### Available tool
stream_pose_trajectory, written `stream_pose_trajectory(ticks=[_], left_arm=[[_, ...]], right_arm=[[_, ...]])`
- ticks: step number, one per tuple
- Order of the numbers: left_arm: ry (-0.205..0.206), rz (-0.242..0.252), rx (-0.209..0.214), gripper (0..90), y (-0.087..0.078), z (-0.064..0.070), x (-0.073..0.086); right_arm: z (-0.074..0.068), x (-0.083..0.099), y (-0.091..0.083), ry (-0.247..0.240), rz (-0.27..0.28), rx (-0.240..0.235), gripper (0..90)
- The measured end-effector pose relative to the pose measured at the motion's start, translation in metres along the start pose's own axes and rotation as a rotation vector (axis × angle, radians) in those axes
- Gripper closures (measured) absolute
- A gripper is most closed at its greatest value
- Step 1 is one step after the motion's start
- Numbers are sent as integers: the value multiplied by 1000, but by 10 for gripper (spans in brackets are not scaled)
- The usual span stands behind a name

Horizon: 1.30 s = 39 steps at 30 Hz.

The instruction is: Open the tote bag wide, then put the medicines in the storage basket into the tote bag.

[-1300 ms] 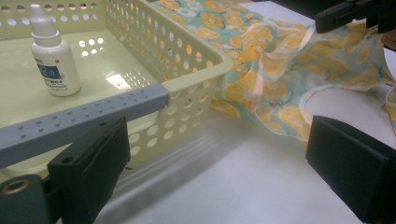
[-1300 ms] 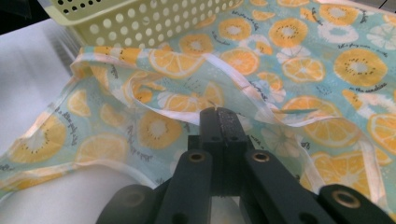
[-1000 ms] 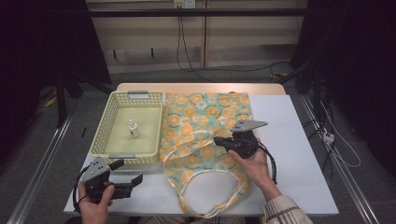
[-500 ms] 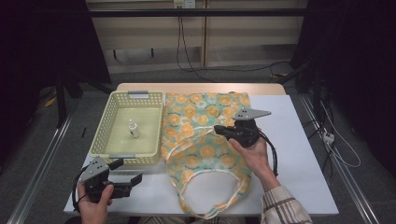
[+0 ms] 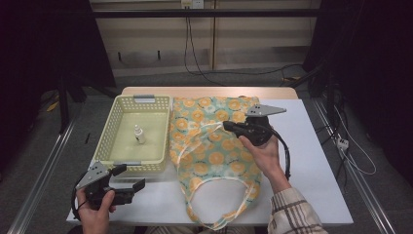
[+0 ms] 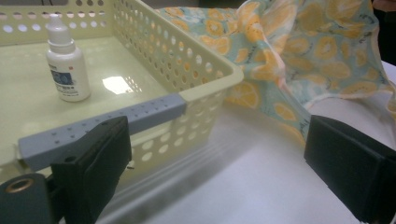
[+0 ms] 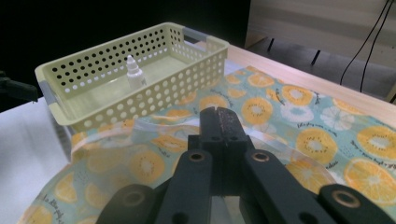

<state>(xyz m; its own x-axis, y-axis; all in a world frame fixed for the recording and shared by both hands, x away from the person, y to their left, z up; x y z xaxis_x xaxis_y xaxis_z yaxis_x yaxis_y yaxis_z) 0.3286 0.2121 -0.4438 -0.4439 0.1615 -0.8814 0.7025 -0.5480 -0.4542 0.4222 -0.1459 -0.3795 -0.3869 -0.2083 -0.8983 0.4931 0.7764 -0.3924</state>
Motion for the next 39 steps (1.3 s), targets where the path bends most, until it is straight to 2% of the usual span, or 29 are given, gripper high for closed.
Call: stream_pose_trajectory(ticks=[7, 10, 20, 21, 28, 31, 34, 35, 39], left_arm=[[13, 17, -31, 69, -3, -2, -7], [31, 18, -44, 62, -4, -3, -12], [70, -11, -42, 57, 1, -10, -33], [63, -14, -38, 57, 2, -10, -35], [61, -40, -25, 57, 12, -18, -50], [83, -62, -26, 57, 16, -22, -54], [68, -73, -18, 57, 22, -25, -58], [69, -87, -26, 57, 24, -27, -60], [103, -89, -26, 70, 33, -30, -66]], right_arm=[[-5, -3, -6, -13, 20, 0, 900], [-6, -4, -10, -11, 32, 5, 900], [-7, -3, -10, -12, 28, 4, 900], [-7, -3, -10, -11, 28, 3, 900], [-2, -2, -6, 0, 22, 3, 900], [-1, -1, -5, 2, 17, 3, 900], [-1, -1, -4, 2, 19, -4, 900], [-2, 0, -3, 1, 15, -9, 900], [0, 2, -2, -1, 9, -16, 900]])
Point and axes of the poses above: each handheld gripper's, and its own axes: y roughly forward along the jaws, x roughly out of its underside, z roughly to its right, the point moved 6 cm from there along y, roughly forward along the jaws, and after that the axes turned 9 degrees about -x, right-handed, at the moved point
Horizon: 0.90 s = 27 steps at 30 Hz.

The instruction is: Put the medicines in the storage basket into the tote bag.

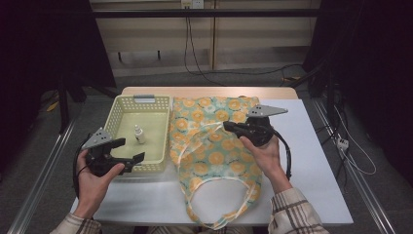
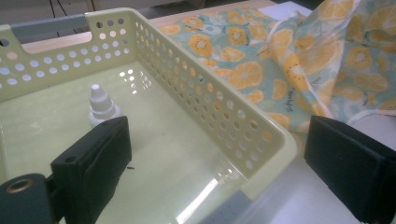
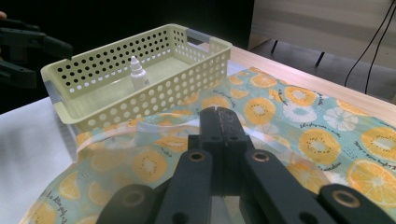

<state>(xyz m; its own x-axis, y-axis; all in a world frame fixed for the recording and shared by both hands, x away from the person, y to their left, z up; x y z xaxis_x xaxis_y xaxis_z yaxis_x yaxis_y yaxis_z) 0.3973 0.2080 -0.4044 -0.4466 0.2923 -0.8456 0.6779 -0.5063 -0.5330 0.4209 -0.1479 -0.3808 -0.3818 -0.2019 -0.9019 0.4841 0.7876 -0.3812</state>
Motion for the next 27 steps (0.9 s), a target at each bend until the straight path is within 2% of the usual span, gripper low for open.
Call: stream_pose_trajectory(ticks=[5, 7, 10, 11, 13, 14, 15, 16, 17, 19, 20, 22, 24, 26, 27], left_arm=[[8, -36, 5, 65, 9, -6, -7], [-20, -46, 5, 66, 12, -10, -11], [-17, -64, -4, 86, 17, -16, -17], [-11, -63, -3, 85, 19, -17, -19], [5, -65, -27, 85, 24, -22, -23], [-2, -66, -38, 84, 27, -24, -24], [-21, -63, -33, 85, 29, -25, -26], [-21, -59, -29, 90, 30, -25, -29], [-14, -50, -26, 96, 33, -25, -31], [20, -54, -50, 98, 38, -26, -36], [27, -58, -43, 93, 41, -26, -38], [35, -78, -49, 94, 48, -28, -39], [14, -92, -21, 99, 55, -30, -39], [56, -118, -56, 122, 62, -32, -37], [53, -130, -45, 122, 65, -32, -37]], right_arm=[[3, 1, 1, 9, 3, -3, 900], [4, 1, 2, 8, 1, -5, 900], [3, 1, 4, 8, -2, -8, 900], [3, 1, 4, 9, -3, -7, 900], [3, 2, 6, 10, -5, -10, 900], [3, 2, 7, 8, -8, -10, 900], [3, 3, 8, 7, -10, -12, 900], [3, 3, 8, 7, -11, -13, 900], [3, 3, 8, 7, -11, -14, 900], [4, 3, 8, 8, -9, -14, 900], [4, 3, 8, 10, -8, -14, 900], [4, 3, 8, 11, -8, -13, 900], [4, 2, 7, 15, -6, -11, 900], [4, 2, 7, 15, -2, -10, 900], [4, 2, 7, 14, -2, -10, 900]])
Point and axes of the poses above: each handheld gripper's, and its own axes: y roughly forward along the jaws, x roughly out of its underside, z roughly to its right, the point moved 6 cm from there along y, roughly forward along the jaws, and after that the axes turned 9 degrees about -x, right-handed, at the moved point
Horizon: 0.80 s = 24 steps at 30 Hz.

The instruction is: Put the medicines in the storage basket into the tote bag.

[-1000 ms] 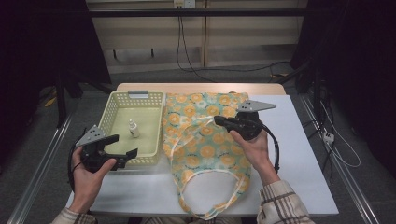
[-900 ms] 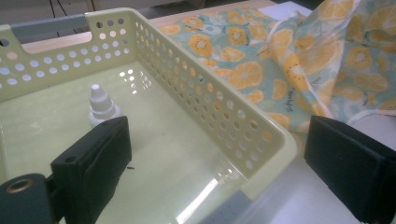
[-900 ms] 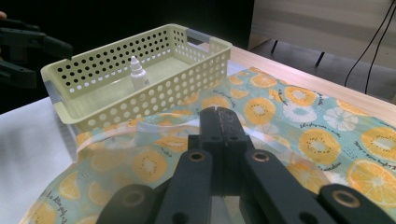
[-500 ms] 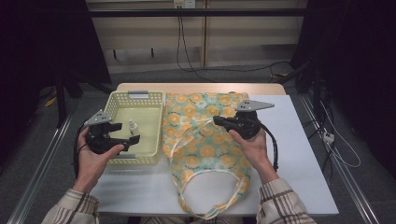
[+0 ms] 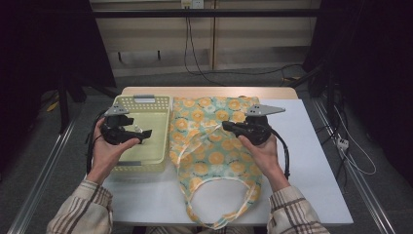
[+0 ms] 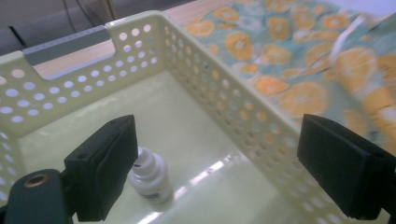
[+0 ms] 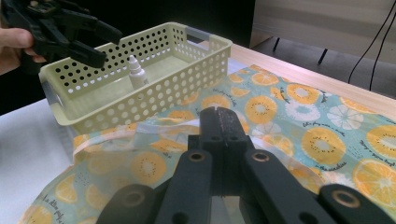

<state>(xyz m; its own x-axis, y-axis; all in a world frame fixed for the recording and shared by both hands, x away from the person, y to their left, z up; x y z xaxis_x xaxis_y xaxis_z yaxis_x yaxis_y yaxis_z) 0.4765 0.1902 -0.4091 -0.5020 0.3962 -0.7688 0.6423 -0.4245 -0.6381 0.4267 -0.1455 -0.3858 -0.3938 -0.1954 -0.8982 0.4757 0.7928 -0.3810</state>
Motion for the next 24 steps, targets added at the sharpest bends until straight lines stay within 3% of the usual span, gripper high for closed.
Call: stream_pose_trajectory(ticks=[3, 9, 13, 16, 17, 20, 22, 24], left_arm=[[-15, 3, -17, 136, 9, -5, -1], [-13, -57, -66, 177, 28, -18, 6], [-44, -94, -80, 185, 39, -30, 12], [-61, -121, -79, 206, 44, -34, 16], [-91, -133, -61, 233, 45, -33, 17], [-48, -195, -92, 287, 50, -40, 23], [-88, -206, -59, 307, 52, -39, 25], [-90, -220, -60, 345, 54, -40, 26]], right_arm=[[0, 0, 0, -3, -2, 2, 900], [0, 0, -1, -2, 0, 0, 900], [0, 1, 0, -2, -5, -3, 900], [0, 1, 0, -3, -6, -1, 900], [-1, 1, 1, -4, -7, -4, 900], [-1, 1, 1, -7, -10, -8, 900], [-2, 1, 2, -5, -11, -9, 900], [-2, 2, 3, -7, -15, -10, 900]])
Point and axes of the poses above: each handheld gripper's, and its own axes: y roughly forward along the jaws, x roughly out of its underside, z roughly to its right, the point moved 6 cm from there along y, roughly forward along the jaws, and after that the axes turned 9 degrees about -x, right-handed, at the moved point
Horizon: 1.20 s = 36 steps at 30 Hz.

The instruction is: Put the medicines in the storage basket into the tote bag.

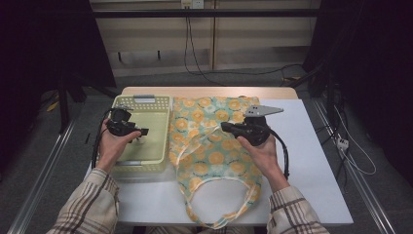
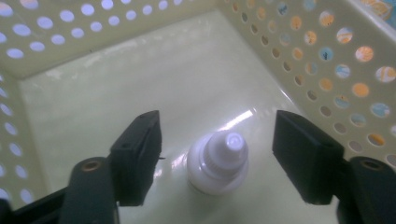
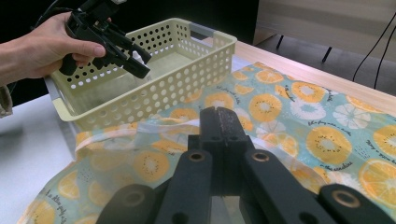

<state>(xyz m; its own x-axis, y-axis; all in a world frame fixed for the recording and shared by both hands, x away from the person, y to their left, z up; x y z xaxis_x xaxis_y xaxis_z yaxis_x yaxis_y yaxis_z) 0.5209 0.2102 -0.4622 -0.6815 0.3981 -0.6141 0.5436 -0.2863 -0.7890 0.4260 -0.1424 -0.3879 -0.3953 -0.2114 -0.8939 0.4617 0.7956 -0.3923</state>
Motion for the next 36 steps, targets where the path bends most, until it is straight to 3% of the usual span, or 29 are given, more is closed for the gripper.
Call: stream_pose_trajectory(ticks=[8, 12, 17, 27, 36], left_arm=[[0, -65, 13, 474, 7, 2, 6], [13, -100, 7, 534, 8, 2, 9], [26, -109, -18, 587, 9, 1, 9], [-10, -83, -23, 603, 4, -4, 6], [-33, 15, -4, 603, -12, -1, -6]], right_arm=[[1, 0, 0, -1, 0, -2, 900], [1, 1, 1, 0, -3, -3, 900], [1, 2, 3, -2, -7, -6, 900], [2, 2, 4, 2, -11, -6, 900], [5, 3, 3, 7, -8, 2, 900]])
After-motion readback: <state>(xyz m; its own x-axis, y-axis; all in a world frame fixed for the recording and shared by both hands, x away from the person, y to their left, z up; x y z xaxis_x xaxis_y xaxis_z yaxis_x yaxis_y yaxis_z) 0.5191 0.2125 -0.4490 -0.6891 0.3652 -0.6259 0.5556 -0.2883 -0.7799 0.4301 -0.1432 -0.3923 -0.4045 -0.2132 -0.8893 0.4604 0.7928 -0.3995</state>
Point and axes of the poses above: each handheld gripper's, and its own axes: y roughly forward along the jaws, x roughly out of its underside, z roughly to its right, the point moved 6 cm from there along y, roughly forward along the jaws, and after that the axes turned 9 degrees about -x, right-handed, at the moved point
